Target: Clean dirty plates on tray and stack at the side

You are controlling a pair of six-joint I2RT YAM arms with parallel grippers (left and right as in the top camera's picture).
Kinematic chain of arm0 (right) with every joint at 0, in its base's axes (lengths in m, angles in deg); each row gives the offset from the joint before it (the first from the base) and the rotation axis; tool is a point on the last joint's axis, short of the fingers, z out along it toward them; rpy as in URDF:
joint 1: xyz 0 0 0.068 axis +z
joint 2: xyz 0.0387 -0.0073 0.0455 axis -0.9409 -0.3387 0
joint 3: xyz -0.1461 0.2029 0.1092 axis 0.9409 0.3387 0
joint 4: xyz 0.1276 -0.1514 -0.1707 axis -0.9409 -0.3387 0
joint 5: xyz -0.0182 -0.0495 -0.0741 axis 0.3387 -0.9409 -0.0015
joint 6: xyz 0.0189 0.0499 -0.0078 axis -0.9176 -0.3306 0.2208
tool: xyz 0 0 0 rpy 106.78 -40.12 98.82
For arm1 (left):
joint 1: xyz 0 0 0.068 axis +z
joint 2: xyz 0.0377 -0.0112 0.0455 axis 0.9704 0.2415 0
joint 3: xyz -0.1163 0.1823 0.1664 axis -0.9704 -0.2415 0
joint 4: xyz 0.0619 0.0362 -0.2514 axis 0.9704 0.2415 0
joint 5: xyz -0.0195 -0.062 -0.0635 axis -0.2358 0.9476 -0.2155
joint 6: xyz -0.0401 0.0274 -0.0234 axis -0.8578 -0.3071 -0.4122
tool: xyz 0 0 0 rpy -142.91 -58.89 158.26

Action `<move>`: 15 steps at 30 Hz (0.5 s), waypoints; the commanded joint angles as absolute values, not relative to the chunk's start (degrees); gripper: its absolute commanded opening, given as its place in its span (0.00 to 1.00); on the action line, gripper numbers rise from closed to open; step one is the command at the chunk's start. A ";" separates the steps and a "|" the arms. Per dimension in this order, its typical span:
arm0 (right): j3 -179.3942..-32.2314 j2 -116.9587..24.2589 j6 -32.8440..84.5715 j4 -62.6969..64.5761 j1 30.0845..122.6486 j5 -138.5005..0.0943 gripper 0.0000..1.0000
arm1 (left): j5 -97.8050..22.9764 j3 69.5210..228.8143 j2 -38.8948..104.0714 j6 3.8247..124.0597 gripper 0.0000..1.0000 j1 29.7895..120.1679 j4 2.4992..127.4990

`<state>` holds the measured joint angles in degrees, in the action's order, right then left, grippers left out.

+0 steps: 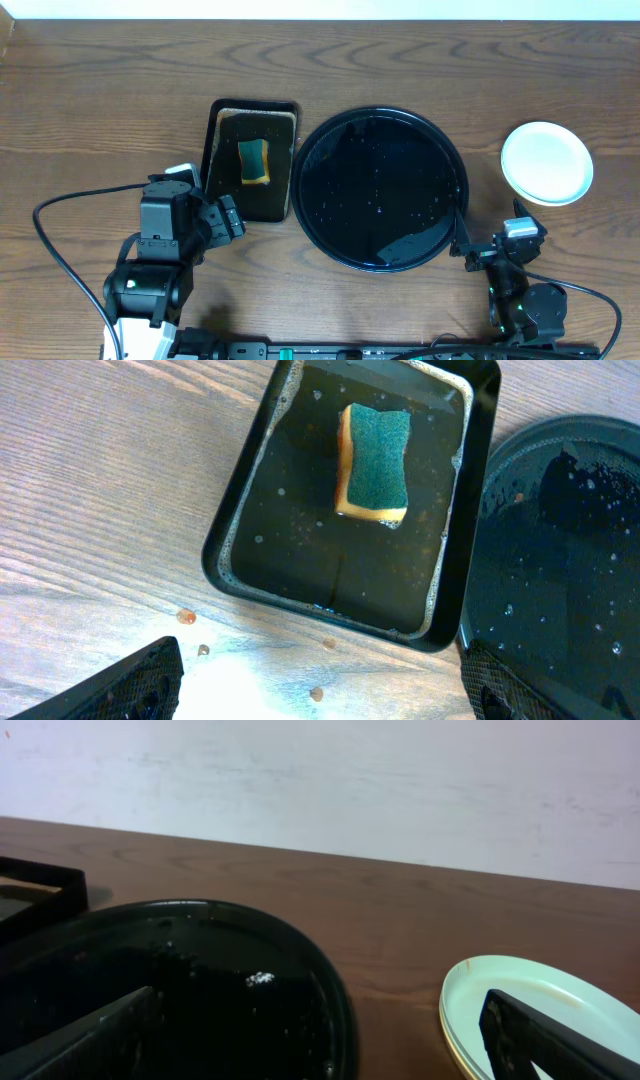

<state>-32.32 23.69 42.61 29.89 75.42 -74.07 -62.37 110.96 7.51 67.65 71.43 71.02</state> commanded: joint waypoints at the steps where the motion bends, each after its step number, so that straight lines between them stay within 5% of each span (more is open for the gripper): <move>1: -32.25 24.00 43.48 29.65 75.85 -74.00 0.99 | -62.48 110.61 7.68 68.63 0.90 71.45 70.98; 9: -32.25 24.00 43.48 29.65 75.85 -74.00 0.99 | -64.67 109.69 3.25 69.11 0.90 71.47 71.79; 15: -32.25 24.00 43.48 29.65 75.85 -74.00 0.99 | -66.79 97.69 -7.88 69.05 0.90 71.82 58.69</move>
<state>-32.32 23.69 42.63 29.89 75.42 -74.07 -64.80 103.05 -3.71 68.28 71.49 61.49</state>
